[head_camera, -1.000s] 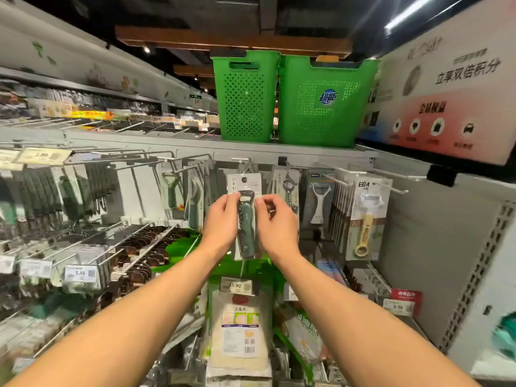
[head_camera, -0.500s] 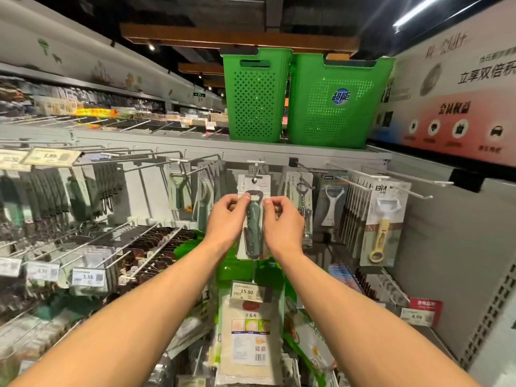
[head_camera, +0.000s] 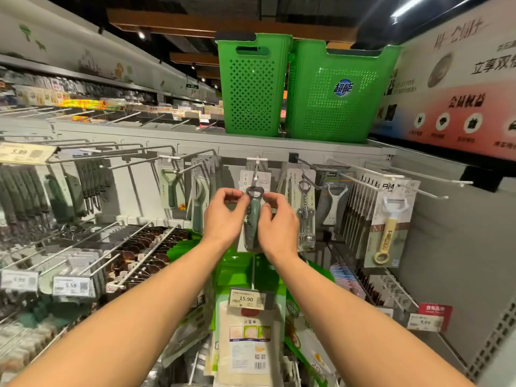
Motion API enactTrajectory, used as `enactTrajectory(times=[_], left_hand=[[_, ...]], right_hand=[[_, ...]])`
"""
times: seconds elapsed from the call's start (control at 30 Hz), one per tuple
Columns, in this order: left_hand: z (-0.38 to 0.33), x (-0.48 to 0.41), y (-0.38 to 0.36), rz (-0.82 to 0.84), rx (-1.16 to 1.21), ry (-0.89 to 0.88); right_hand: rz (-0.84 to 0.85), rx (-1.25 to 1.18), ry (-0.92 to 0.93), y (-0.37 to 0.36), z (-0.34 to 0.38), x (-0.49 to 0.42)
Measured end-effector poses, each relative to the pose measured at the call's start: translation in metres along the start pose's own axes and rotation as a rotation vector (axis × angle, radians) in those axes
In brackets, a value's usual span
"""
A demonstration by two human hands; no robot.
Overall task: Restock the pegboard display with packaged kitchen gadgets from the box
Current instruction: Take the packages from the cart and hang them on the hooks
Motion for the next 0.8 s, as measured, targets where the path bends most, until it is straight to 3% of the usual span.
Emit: enactTrajectory(times=[0.57, 0.8], left_hand=[[0.068, -0.099, -0.058, 0.195, -0.063, 0.111], [0.079, -0.129, -0.075, 0.282, -0.057, 0.118]], right_hand=[[0.063, 0.085, -0.208, -0.08, -0.053, -0.084], [0.031, -0.017, -0.325, -0.097, -0.071, -0.103]])
Point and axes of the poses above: each hand's wrist, its own x-axis away from the middle knuckle, its own y-axis out of the back of the hand, z = x × y, the point moved 10 cm from there along -x, towards the middle knuckle, and after that the axes turned 2 degrees about y, right-handed, at the moved point
